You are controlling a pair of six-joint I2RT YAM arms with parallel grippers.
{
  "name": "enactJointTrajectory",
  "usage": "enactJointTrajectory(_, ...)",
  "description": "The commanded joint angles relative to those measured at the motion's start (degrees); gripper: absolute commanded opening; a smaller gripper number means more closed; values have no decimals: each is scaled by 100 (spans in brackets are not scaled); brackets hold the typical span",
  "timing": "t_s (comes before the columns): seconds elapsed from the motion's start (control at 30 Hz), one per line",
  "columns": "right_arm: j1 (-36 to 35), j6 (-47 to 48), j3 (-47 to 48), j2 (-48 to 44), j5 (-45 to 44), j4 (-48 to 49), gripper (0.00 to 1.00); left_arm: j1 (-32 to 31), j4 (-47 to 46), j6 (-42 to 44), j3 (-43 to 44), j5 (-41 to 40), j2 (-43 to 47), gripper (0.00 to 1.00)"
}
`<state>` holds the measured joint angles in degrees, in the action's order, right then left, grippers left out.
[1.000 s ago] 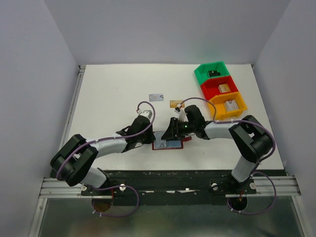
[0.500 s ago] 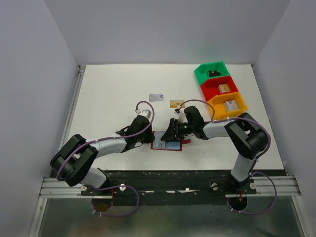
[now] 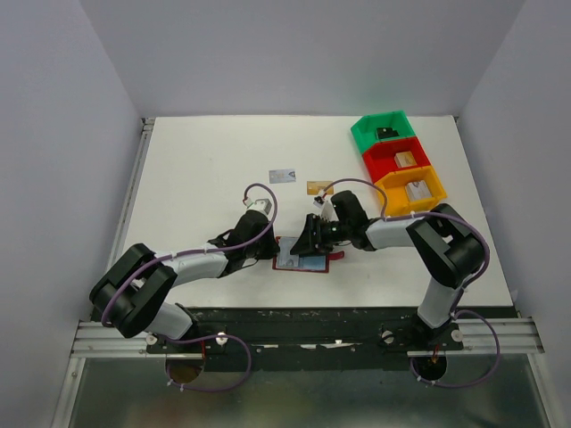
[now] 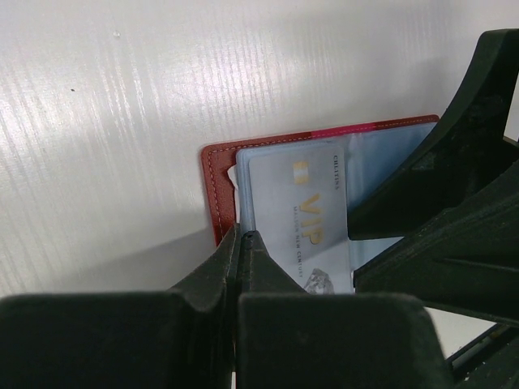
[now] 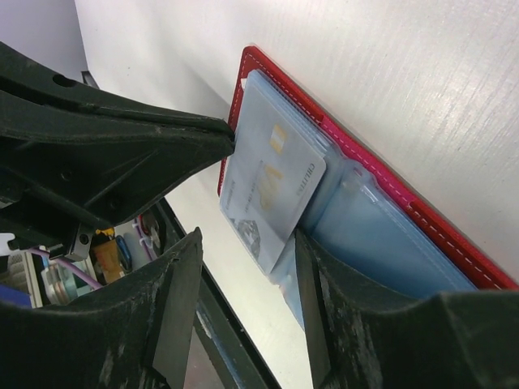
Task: Take the credit cards out of the card holder
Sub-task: Remove the credit card from the card holder.
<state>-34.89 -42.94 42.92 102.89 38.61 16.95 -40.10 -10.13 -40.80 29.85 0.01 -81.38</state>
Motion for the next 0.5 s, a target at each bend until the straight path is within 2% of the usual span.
enactJointTrajectory(0.0,-53,146,-29,-102,-275,-227,59,-60,196,-60,-128,78,0,0)
enactJointTrajectory(0.2,-53,286,77,-103,-372,-526,59,-68,204,-69,-137,69,0,0)
enactJointTrajectory(0.47,-53,-486,-310,91,129,966,58,-77,152,-78,-154,96,-35,0)
